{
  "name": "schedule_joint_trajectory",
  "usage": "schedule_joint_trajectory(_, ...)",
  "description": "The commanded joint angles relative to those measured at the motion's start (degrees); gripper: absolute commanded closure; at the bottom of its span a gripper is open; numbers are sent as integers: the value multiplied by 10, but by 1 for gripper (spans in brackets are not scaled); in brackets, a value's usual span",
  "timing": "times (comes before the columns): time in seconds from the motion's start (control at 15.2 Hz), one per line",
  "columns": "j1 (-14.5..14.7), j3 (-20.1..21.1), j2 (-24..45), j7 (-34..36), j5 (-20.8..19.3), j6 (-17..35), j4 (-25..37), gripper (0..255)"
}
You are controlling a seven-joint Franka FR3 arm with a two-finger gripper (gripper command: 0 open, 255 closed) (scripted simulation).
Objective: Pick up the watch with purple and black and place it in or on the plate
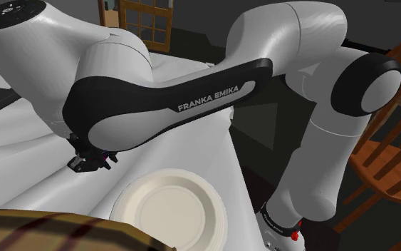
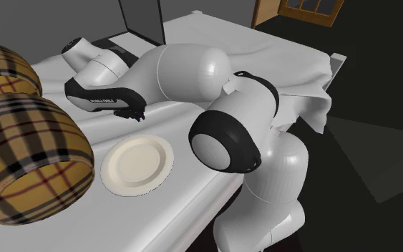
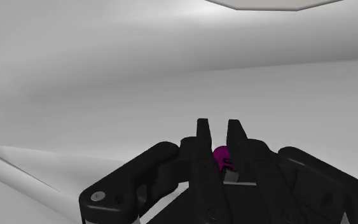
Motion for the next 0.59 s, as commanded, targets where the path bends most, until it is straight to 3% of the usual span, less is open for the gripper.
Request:
schedule_joint_trajectory(0.0, 0, 0, 0, 0, 0, 0, 0, 255)
schedule_joint_trajectory(0.4, 0, 0, 0, 0, 0, 0, 0, 255)
schedule_joint_trajectory(0.46, 0, 0, 0, 0, 0, 0, 0, 0)
schedule_joint_trajectory(0.53, -3, -2, 15, -14, 13, -13, 33, 0)
